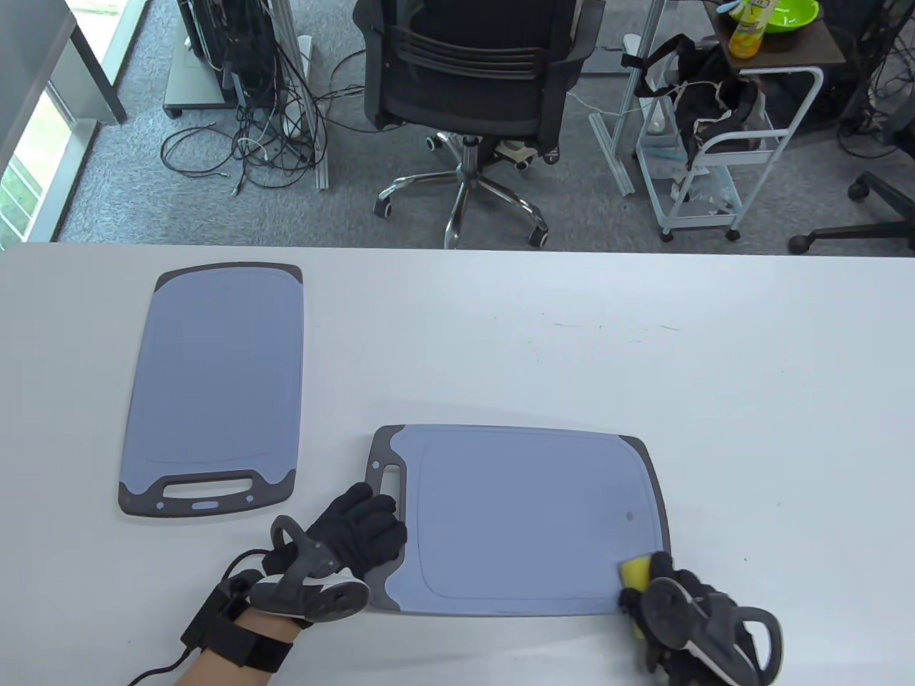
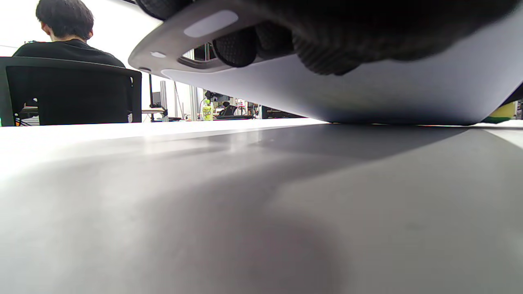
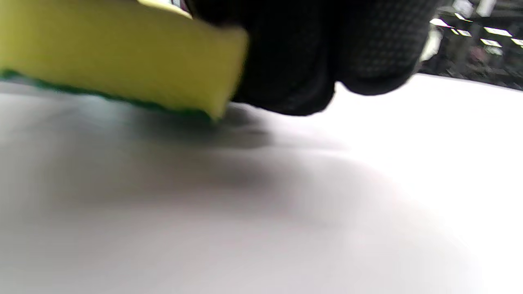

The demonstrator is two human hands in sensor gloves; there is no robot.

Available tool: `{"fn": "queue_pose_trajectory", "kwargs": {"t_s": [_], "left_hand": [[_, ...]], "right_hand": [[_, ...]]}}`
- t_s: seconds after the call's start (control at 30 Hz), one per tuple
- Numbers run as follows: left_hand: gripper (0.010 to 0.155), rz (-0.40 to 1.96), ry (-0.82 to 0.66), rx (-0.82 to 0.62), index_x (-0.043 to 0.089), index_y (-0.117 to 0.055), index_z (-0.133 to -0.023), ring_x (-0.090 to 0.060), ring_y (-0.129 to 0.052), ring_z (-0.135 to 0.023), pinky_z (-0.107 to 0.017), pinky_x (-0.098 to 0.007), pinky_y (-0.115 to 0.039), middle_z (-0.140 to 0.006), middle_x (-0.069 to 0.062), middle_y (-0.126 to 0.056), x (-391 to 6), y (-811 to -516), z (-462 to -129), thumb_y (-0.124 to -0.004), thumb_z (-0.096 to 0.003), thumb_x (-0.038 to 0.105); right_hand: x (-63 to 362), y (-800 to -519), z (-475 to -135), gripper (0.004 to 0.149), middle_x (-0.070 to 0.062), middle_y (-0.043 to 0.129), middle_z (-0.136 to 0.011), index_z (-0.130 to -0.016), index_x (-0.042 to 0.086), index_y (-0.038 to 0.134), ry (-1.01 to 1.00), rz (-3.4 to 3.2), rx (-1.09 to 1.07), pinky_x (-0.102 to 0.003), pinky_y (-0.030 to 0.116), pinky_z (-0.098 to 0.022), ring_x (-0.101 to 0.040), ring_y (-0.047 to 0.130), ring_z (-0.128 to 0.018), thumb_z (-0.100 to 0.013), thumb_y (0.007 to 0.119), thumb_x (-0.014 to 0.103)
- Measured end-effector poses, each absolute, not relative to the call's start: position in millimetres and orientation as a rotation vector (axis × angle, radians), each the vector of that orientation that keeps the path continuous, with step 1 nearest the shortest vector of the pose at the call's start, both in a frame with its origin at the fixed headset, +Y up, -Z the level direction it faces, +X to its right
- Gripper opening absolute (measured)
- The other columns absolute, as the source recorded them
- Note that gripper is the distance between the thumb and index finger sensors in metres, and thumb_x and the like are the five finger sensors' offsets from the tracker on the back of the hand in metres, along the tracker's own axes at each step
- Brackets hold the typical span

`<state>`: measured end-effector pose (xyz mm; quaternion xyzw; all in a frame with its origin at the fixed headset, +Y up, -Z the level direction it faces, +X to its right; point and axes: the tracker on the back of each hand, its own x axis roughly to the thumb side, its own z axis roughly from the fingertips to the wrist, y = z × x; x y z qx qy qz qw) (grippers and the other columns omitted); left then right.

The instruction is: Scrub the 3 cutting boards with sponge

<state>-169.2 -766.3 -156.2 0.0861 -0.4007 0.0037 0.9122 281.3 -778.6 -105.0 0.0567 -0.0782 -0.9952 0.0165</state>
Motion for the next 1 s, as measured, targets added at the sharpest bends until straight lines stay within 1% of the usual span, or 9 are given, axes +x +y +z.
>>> {"fn": "queue_pose_trajectory", "kwargs": {"t_s": [0.07, 0.17, 0.23, 0.27, 0.33, 0.47, 0.63, 0.87, 1.0], "left_hand": [[0.045, -0.005, -0.812, 0.166, 0.032, -0.056, -0.095, -0.019, -0.071, -0.106, -0.080, -0.055, -0.054, -0.095, 0.010, -0.072, -168.5, -766.5, -158.6, -0.082, -0.0591, 0.040], [0.045, -0.037, -0.771, 0.159, 0.033, -0.055, -0.095, -0.017, -0.070, -0.107, -0.081, -0.055, -0.055, -0.096, 0.011, -0.072, -169.3, -765.9, -165.5, -0.081, -0.0591, 0.040], [0.044, -0.091, -0.737, 0.200, 0.035, -0.054, -0.094, -0.015, -0.071, -0.108, -0.082, -0.054, -0.055, -0.096, 0.013, -0.072, -168.7, -764.0, -170.9, -0.080, -0.0580, 0.039], [0.044, -0.113, -0.743, 0.235, 0.035, -0.056, -0.093, -0.015, -0.073, -0.107, -0.081, -0.053, -0.057, -0.095, 0.013, -0.073, -167.9, -762.8, -174.8, -0.081, -0.0563, 0.038], [0.045, -0.226, -0.751, 0.255, 0.035, -0.054, -0.092, -0.014, -0.073, -0.106, -0.081, -0.052, -0.058, -0.094, 0.014, -0.073, -162.4, -759.6, -184.5, -0.080, -0.0556, 0.039], [0.046, -0.283, -0.732, 0.232, 0.036, -0.053, -0.093, -0.013, -0.073, -0.107, -0.081, -0.051, -0.059, -0.094, 0.015, -0.073, -153.9, -749.7, -222.3, -0.080, -0.0554, 0.039], [0.050, -0.463, -0.671, 0.187, 0.036, -0.049, -0.093, -0.011, -0.072, -0.108, -0.081, -0.051, -0.059, -0.096, 0.017, -0.070, -139.7, -739.3, -284.9, -0.080, -0.0552, 0.040], [0.056, -0.585, -0.569, 0.147, 0.038, -0.044, -0.094, -0.008, -0.070, -0.110, -0.082, -0.049, -0.058, -0.098, 0.020, -0.067, -130.7, -746.3, -350.1, -0.083, -0.0535, 0.041], [0.064, -0.638, -0.519, 0.116, 0.038, -0.041, -0.095, -0.007, -0.068, -0.111, -0.082, -0.048, -0.059, -0.100, 0.021, -0.065, -126.6, -757.2, -376.6, -0.088, -0.0511, 0.042]], "right_hand": [[304.0, -780.1, -103.1, 0.074, -0.010, 0.086, -0.073, -0.101, 0.010, 0.066, -0.230, -3.152, 0.265, -0.045, 0.080, -0.044, -0.023, 0.093, -0.049, -0.045, 0.071, 0.058], [316.6, -777.6, -103.7, 0.074, -0.010, 0.086, -0.075, -0.101, 0.010, 0.066, -0.196, -3.161, 0.315, -0.046, 0.080, -0.045, -0.023, 0.093, -0.051, -0.045, 0.073, 0.058], [318.5, -773.8, -104.9, 0.074, -0.010, 0.086, -0.075, -0.102, 0.010, 0.066, -0.149, -3.220, 0.334, -0.046, 0.080, -0.046, -0.023, 0.093, -0.052, -0.046, 0.073, 0.059], [318.0, -771.6, -105.6, 0.074, -0.010, 0.086, -0.075, -0.102, 0.010, 0.066, -0.101, -3.257, 0.334, -0.046, 0.080, -0.045, -0.024, 0.093, -0.051, -0.046, 0.073, 0.059], [315.8, -769.1, -106.1, 0.075, -0.010, 0.086, -0.075, -0.102, 0.010, 0.066, -0.059, -3.267, 0.320, -0.046, 0.080, -0.045, -0.024, 0.093, -0.051, -0.046, 0.073, 0.059], [315.9, -767.9, -105.2, 0.074, -0.009, 0.086, -0.076, -0.102, 0.011, 0.066, -0.048, -3.256, 0.302, -0.046, 0.080, -0.046, -0.023, 0.093, -0.052, -0.046, 0.073, 0.059], [320.6, -764.1, -102.8, 0.075, -0.010, 0.086, -0.076, -0.102, 0.011, 0.066, 0.020, -3.312, 0.330, -0.046, 0.080, -0.046, -0.023, 0.093, -0.052, -0.046, 0.073, 0.059], [322.6, -763.7, -103.7, 0.074, -0.010, 0.086, -0.076, -0.102, 0.011, 0.066, 0.058, -3.352, 0.319, -0.046, 0.080, -0.046, -0.023, 0.093, -0.053, -0.046, 0.073, 0.059], [323.2, -764.4, -104.7, 0.074, -0.010, 0.086, -0.076, -0.102, 0.010, 0.066, 0.089, -3.365, 0.301, -0.046, 0.080, -0.046, -0.023, 0.093, -0.053, -0.046, 0.073, 0.059]]}}
